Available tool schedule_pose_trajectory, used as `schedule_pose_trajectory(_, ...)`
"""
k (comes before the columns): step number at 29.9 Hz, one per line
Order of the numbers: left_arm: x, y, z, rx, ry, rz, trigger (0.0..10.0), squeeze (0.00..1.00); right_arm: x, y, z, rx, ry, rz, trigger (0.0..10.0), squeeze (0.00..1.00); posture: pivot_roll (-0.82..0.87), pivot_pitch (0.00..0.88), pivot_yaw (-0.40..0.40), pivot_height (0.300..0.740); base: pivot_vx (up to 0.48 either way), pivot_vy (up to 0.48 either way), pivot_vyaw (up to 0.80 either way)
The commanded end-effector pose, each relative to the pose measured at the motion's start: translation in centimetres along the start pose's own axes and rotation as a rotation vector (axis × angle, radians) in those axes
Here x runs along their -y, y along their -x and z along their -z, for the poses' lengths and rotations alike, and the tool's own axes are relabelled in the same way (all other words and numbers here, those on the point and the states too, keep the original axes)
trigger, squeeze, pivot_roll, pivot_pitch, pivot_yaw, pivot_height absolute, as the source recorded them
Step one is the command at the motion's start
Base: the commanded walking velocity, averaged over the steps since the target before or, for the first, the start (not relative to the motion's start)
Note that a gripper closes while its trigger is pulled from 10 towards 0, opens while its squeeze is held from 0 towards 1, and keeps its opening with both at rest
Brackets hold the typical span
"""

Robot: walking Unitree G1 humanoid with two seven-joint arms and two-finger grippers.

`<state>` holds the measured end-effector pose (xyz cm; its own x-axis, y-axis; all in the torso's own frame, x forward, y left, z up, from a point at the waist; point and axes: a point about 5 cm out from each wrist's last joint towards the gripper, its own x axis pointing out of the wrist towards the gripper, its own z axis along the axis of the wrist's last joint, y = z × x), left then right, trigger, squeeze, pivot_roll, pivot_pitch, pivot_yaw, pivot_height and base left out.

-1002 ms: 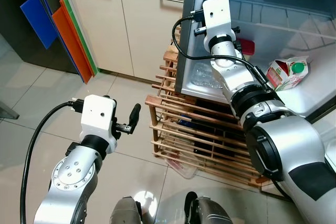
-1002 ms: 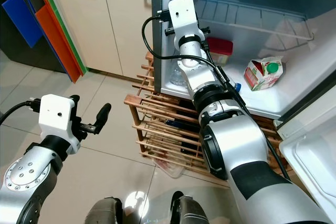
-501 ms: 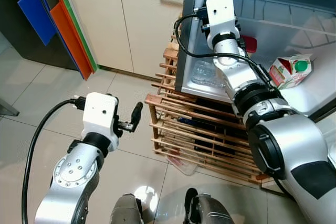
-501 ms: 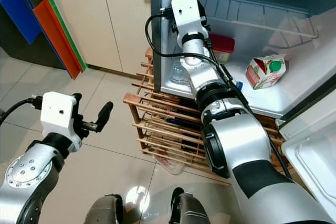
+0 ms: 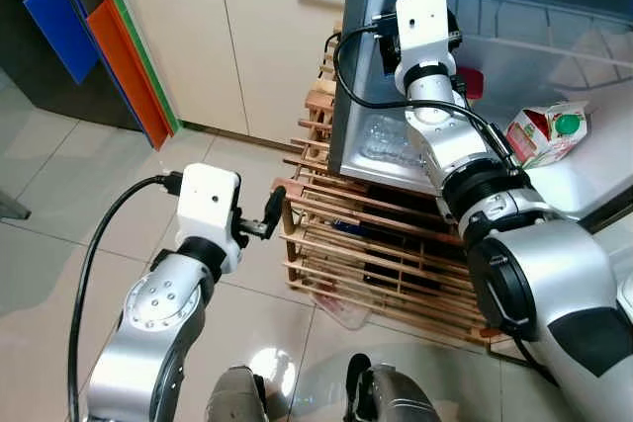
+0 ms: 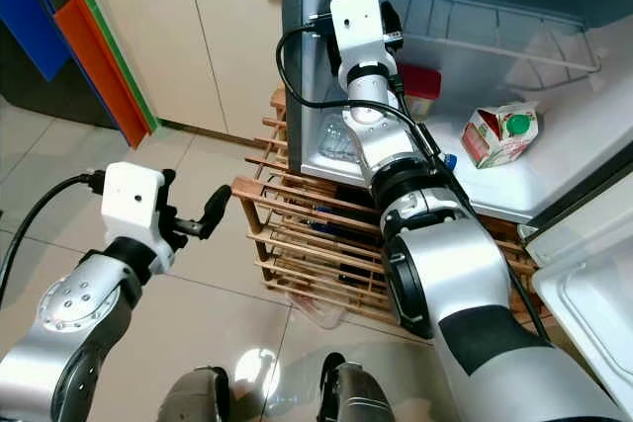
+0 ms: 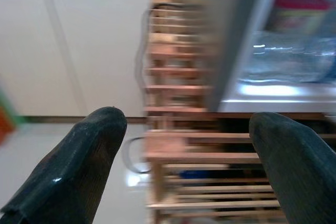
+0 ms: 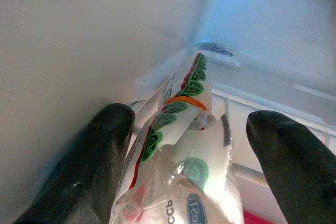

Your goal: Restocking fridge

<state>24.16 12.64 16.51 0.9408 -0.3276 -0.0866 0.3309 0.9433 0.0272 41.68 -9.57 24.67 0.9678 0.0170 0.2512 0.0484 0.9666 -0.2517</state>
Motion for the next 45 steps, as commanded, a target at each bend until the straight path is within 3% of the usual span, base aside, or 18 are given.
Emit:
schedule_pose_trajectory(1,1.4,-0.4,0.1,0.02,-0.006,0.114,10.0,0.0,-0.4,0.3,0.5,-0.017,-0.017,-0.016,10.0,1.0,0.37,0.16,-0.04,0.74,0.0,0.0,0.0)
schedule_pose_trajectory(3,3.0,-1.2,-0.2,0.1,-0.083,0.217,10.0,0.0,-0.1,0.1,0.3,-0.015,-0.016,-0.009,10.0,1.0,0.35,0.152,-0.049,0.74,0.0,0.0,0.0)
schedule_pose_trajectory(5,3.6,-1.7,-0.4,0.135,-0.115,0.256,10.0,0.0,0.1,0.0,0.1,-0.008,-0.015,-0.005,10.0,1.0,0.35,0.147,-0.051,0.74,0.0,0.0,0.0)
schedule_pose_trajectory(10,4.7,-2.5,-1.3,0.197,-0.125,0.321,10.0,0.0,0.6,-0.2,-0.4,0.01,-0.004,-0.003,10.0,1.0,0.33,0.134,-0.058,0.74,0.0,0.0,0.0)
schedule_pose_trajectory(22,4.2,-3.2,-1.7,0.247,-0.12,0.308,10.0,0.0,1.7,-0.4,-1.2,0.048,0.006,0.014,10.0,1.0,0.3,0.128,-0.074,0.74,0.0,0.0,0.0)
schedule_pose_trajectory(26,4.1,-3.2,-1.5,0.235,-0.119,0.313,10.0,0.0,3.4,-0.5,-1.2,0.065,0.064,0.048,10.0,1.0,0.29,0.118,-0.085,0.74,0.0,0.0,0.0)
schedule_pose_trajectory(28,3.9,-3.6,-1.3,0.233,-0.121,0.312,10.0,0.0,5.0,-0.3,-0.4,0.035,0.092,0.045,10.0,1.0,0.28,0.094,-0.093,0.74,0.0,0.0,0.0)
schedule_pose_trajectory(31,3.8,-3.9,-1.2,0.228,-0.128,0.308,10.0,0.0,5.3,0.1,0.3,0.017,0.109,0.01,10.0,1.0,0.28,0.069,-0.097,0.74,0.0,0.0,0.0)
schedule_pose_trajectory(32,3.7,-4.0,-1.2,0.225,-0.129,0.306,10.0,0.0,5.4,0.4,0.6,0.012,0.117,0.002,10.0,0.06,0.27,0.064,-0.096,0.74,0.0,0.0,0.0)
schedule_pose_trajectory(33,3.3,-4.1,-1.0,0.214,-0.108,0.294,10.0,0.0,6.2,0.9,0.7,0.037,0.104,0.037,10.0,0.0,0.27,0.043,-0.096,0.74,0.0,0.0,0.0)
schedule_pose_trajectory(35,2.4,-4.3,-0.6,0.181,-0.004,0.251,10.0,0.0,7.4,2.2,1.3,0.03,0.053,0.073,10.0,0.0,0.25,0.025,-0.087,0.74,0.0,0.0,0.0)
schedule_pose_trajectory(37,1.8,-4.6,-0.4,0.163,0.051,0.234,10.0,0.0,7.9,3.0,1.9,0.018,0.03,0.084,10.0,0.0,0.23,0.006,-0.074,0.74,0.0,0.0,0.0)
schedule_pose_trajectory(42,1.5,-5.1,-0.3,0.16,0.062,0.237,10.0,0.0,6.5,5.7,3.6,-0.023,-0.107,0.035,10.0,0.0,0.19,0.0,-0.058,0.74,0.0,0.0,0.0)
schedule_pose_trajectory(45,1.7,-5.4,-0.3,0.16,0.051,0.241,10.0,0.0,5.1,8.2,4.5,-0.017,-0.168,-0.004,10.0,0.0,0.18,0.0,-0.052,0.74,0.0,0.0,0.0)
